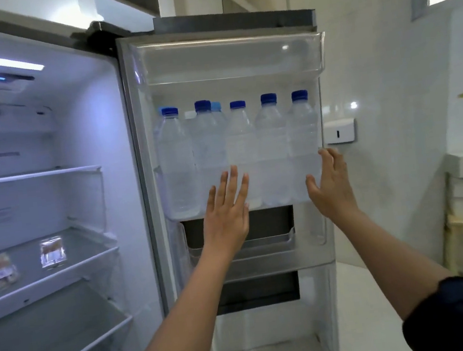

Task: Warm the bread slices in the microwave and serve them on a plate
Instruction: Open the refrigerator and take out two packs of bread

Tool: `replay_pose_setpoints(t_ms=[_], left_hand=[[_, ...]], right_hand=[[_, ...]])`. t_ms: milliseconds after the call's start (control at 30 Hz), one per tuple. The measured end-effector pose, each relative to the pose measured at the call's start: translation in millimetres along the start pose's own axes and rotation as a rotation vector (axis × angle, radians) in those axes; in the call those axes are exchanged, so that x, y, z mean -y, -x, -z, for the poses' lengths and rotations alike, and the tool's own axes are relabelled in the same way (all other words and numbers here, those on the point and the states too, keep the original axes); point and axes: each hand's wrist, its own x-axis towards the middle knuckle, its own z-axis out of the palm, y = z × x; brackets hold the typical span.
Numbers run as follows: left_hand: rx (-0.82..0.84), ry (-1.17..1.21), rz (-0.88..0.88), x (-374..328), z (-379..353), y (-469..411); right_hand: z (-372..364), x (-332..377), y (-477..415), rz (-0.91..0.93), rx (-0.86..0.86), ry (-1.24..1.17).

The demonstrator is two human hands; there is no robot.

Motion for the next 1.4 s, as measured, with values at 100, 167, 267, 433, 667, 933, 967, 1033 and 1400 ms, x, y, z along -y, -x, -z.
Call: replay_pose_setpoints(t_ms=[100, 167, 267, 433, 667, 933, 967, 1033, 1400], left_hand=[[-0.017, -0.021, -0.023, 2, -3, -2], [-0.016, -0.043, -0.041, 5, -1, -2], [0.018, -0.061, -0.06, 11, 7, 2], [0.069, -0.043, -0.078, 38, 18, 23], [0.159, -0.026, -0.125, 111, 42, 73], [0.134, -0.1, 0.205, 245, 99, 131], [0.131, -0.125, 0.26, 264, 105, 138], [0.125, -0.174, 0.352, 300, 117, 151], [0.085, -0.045, 0.927, 461, 101, 177]], right_hand=[[-11, 4, 6, -0.015, -0.001, -0.008], [-18, 6, 10, -0.027, -0.001, -0.013], [-24, 16, 15, -0.019, -0.019, -0.02], [-47, 44, 39, 0.081, -0.094, -0.086], [-115, 128, 92, 0.387, -0.057, -0.293], [-208, 262, 119, 0.58, 0.117, -0.505], [-222, 276, 118, 0.607, 0.138, -0.515], [-253, 304, 118, 0.619, 0.188, -0.549], [-456, 381, 101, 0.331, 0.624, -0.561]])
